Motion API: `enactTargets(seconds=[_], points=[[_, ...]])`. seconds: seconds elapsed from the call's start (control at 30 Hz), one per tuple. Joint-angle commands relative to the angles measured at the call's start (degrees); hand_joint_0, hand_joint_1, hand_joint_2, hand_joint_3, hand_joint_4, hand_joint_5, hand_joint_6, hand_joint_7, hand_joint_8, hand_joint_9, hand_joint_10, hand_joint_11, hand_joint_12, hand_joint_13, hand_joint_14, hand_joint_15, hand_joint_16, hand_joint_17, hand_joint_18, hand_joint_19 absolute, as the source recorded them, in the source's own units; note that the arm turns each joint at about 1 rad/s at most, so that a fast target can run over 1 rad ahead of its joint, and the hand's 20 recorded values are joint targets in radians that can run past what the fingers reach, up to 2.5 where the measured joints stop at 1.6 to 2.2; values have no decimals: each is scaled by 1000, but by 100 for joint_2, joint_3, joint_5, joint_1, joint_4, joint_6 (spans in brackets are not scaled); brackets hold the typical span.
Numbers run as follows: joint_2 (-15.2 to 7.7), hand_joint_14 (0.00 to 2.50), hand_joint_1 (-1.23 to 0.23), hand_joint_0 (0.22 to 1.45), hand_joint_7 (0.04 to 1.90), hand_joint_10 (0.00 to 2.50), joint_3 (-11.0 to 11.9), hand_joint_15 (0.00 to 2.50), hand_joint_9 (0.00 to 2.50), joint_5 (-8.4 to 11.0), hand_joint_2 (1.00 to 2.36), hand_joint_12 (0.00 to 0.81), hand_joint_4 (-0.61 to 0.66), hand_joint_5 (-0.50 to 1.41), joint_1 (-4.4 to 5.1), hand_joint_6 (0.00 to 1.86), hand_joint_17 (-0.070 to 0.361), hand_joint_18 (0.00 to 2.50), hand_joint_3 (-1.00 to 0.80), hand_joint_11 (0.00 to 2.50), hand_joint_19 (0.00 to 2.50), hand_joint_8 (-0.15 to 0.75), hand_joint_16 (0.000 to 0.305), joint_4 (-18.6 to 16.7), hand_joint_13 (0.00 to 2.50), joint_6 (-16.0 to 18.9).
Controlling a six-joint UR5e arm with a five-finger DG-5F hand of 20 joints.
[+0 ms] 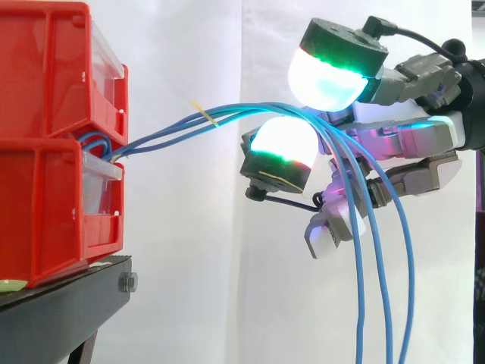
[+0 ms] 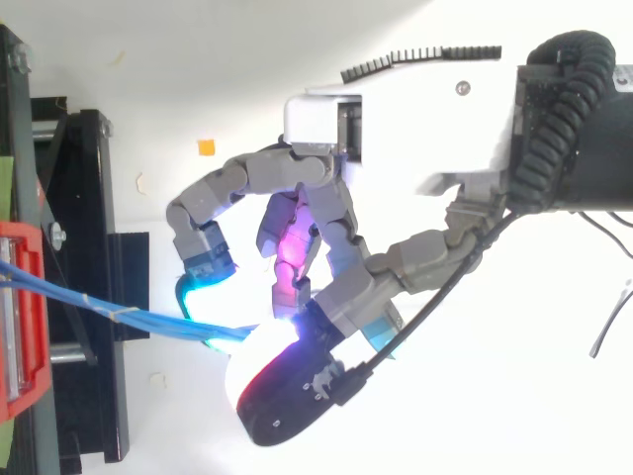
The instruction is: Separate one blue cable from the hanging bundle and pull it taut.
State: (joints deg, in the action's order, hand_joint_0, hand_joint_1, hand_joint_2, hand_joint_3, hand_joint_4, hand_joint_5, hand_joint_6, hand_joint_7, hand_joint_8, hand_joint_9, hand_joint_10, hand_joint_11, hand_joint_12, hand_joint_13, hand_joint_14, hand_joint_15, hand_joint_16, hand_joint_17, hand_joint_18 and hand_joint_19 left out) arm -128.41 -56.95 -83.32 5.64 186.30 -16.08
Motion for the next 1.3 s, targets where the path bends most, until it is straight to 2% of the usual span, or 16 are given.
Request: enactTargets(seconds=[0.0, 0.13, 0.3, 0.4, 0.53, 0.67, 0.77, 0.83, 0.93, 1.1, 1.17, 1.23, 1.27], points=[[0, 15, -749, 533, 1356, 12, 0, 393, 1881, 0, 1000, 227, 49, 141, -1, 501, 106, 656, -500, 293, 518, 94, 47, 3, 1162, 0], [0, 15, -724, 573, 1361, 13, 0, 402, 1875, 9, 1000, 219, 51, 139, -1, 501, 101, 641, -500, 298, 538, 84, 45, 3, 1156, 0], [0, 15, -626, 585, 1373, 13, 0, 413, 1866, 0, 1010, 218, 58, 136, 7, 501, 102, 618, -356, 310, 556, 93, 45, 3, 1150, 0], [0, 15, -579, 589, 1353, 11, 0, 381, 1889, 0, 1011, 239, 77, 138, -1, 502, 117, 668, -286, 256, 511, 110, 52, 3, 1179, 0], [0, 12, -579, 611, 1338, 10, 0, 354, 1905, 0, 1009, 256, 90, 140, -1, 502, 125, 706, -204, 239, 484, 118, 56, 3, 1197, 0], [0, 14, -656, 632, 1346, 11, 0, 361, 1901, 0, 1011, 258, 88, 140, -1, 502, 123, 700, -166, 258, 482, 121, 54, 3, 1192, 0], [0, 15, -725, 643, 1354, 14, 0, 375, 1882, 0, 1014, 246, 72, 138, -1, 502, 113, 670, -195, 279, 500, 128, 50, 3, 1172, 0], [0, 17, -815, 656, 1370, 13, 0, 391, 1864, 0, 1013, 230, 67, 135, -1, 501, 102, 641, -288, 311, 530, 119, 45, 3, 1145, 0], [0, 15, -869, 668, 1369, 13, 0, 400, 1861, 0, 1009, 221, 55, 135, -1, 501, 98, 640, -378, 321, 536, 113, 43, 3, 1143, 0], [0, 17, -887, 667, 1369, 14, 0, 403, 1863, 0, 1000, 220, 31, 134, -1, 501, 97, 656, -500, 329, 541, 102, 43, 3, 1154, 0], [0, 15, -857, 622, 1368, 14, 0, 403, 1869, 0, 1000, 221, 46, 134, -1, 501, 97, 657, -500, 328, 540, 107, 43, 3, 1155, 0], [0, 14, -638, 509, 1383, 14, 0, 398, 1864, 0, 1000, 241, 44, 135, -1, 501, 111, 664, -493, 292, 518, 115, 49, 3, 1168, 0], [0, 14, -609, 501, 1381, 12, 0, 397, 1868, 0, 1001, 241, 52, 134, -1, 501, 114, 658, -478, 292, 517, 121, 50, 3, 1167, 0]])
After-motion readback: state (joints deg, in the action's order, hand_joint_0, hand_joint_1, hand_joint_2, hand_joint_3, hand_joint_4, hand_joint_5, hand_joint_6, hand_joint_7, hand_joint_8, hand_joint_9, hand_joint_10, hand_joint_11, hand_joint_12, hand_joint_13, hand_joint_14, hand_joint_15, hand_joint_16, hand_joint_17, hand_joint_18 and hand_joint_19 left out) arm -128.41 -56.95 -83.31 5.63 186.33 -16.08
